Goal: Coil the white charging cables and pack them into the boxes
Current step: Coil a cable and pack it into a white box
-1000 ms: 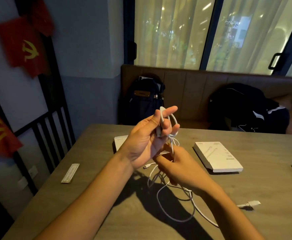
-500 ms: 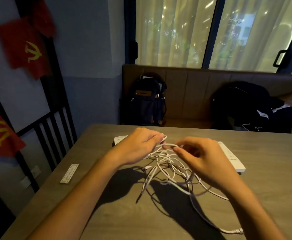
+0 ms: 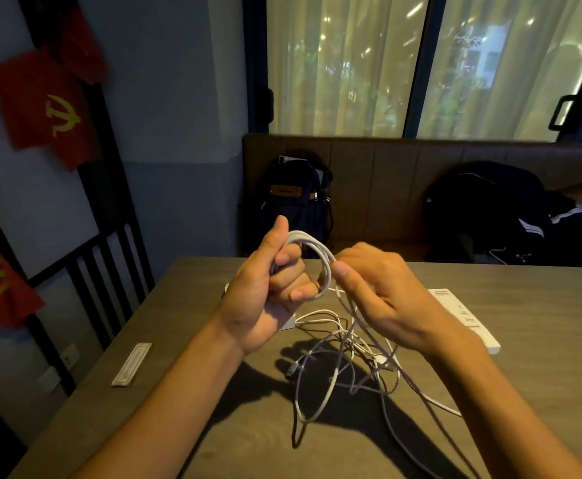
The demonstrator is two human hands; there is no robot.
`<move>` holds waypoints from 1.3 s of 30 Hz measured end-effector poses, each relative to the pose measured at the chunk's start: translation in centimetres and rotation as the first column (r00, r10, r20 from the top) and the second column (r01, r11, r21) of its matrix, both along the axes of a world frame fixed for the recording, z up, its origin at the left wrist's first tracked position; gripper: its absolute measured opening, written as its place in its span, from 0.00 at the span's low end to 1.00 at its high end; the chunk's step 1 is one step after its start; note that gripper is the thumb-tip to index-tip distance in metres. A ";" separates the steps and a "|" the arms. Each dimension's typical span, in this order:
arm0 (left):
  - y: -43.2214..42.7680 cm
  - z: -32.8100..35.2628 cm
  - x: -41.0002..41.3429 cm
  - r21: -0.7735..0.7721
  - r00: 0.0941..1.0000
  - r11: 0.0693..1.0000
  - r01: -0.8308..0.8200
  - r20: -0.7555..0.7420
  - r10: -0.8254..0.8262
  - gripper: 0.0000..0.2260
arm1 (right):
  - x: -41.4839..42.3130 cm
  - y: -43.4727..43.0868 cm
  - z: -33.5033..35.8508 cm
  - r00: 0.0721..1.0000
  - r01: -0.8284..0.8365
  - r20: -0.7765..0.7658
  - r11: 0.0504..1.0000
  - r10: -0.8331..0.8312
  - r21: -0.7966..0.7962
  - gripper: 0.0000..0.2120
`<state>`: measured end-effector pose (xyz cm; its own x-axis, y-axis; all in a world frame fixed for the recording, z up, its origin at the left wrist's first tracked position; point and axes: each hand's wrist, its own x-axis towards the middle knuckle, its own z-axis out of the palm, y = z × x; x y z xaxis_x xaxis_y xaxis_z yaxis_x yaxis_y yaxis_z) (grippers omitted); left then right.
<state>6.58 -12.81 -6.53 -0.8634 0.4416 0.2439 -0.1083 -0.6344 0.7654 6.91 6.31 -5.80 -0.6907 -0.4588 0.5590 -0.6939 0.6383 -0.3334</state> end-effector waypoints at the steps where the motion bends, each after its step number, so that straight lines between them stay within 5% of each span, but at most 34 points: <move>1: 0.0 -0.2 -0.2 0.053 0.999 0.999 -0.011 0.036 0.009 0.20 | -0.2 -0.2 -0.4 0.999 -0.012 0.049 1.000 0.012 0.012 0.25; 7: -0.5 0.0 -1.2 0.184 0.975 0.968 -0.170 0.174 0.139 0.21 | -0.5 -0.3 -2.0 0.971 -0.027 0.235 0.967 -0.034 0.254 0.21; 11: -0.6 0.1 -1.6 0.301 0.929 0.893 -0.334 0.264 0.258 0.22 | -0.5 0.6 -2.4 0.896 0.023 0.375 0.870 -0.236 0.492 0.17; 13: -0.4 -0.2 -1.7 0.326 0.919 0.875 -0.357 0.289 0.267 0.21 | -0.3 0.7 -2.4 0.886 0.063 0.358 0.840 -0.296 0.539 0.22; 17: 0.5 -0.7 -1.6 0.296 0.936 0.906 -0.304 0.269 0.226 0.19 | 0.6 -0.4 -1.1 0.956 0.123 0.241 0.975 -0.167 0.188 0.26; 20: 1.5 -0.9 -1.2 0.271 0.956 0.935 -0.230 0.245 0.164 0.14 | 1.3 -1.5 -1.1 0.971 0.129 0.167 0.966 -0.168 0.225 0.18; 22: 1.9 -0.7 -0.7 0.236 0.966 0.953 -0.189 0.220 0.137 0.18 | 1.7 -2.1 -1.7 0.948 0.046 0.305 0.987 -0.092 0.154 0.08; 24: 1.9 -0.3 -0.3 0.171 0.969 0.968 -0.184 0.194 0.150 0.21 | 1.5 -2.3 -2.2 0.879 0.062 0.478 0.992 -0.003 -0.108 0.12; 26: 1.6 -0.1 -0.2 0.043 0.954 0.967 -0.252 0.179 0.241 0.20 | 0.6 -2.0 -2.4 0.823 0.170 0.566 0.926 0.055 -0.338 0.18; 29: 1.1 -0.3 -0.7 -0.147 0.912 0.926 -0.346 0.177 0.369 0.18 | -0.8 -0.6 -1.8 0.727 0.323 0.633 0.683 0.264 -0.656 0.13; 32: 0.4 -0.2 -0.7 -0.251 0.971 0.955 -0.156 0.141 0.195 0.22 | -1.1 0.8 -1.1 0.587 0.469 0.695 0.525 0.416 -0.710 0.08; 36: 0.4 0.0 0.1 -0.180 0.981 0.965 0.192 0.043 -0.187 0.21 | -0.2 0.6 -2.0 0.422 0.394 0.877 0.824 0.232 -0.408 0.14; 39: 0.7 -0.4 -0.2 -0.003 0.977 0.977 0.213 -0.028 -0.213 0.18 | 1.0 -1.1 -2.3 0.534 0.219 0.845 0.966 -0.002 -0.136 0.13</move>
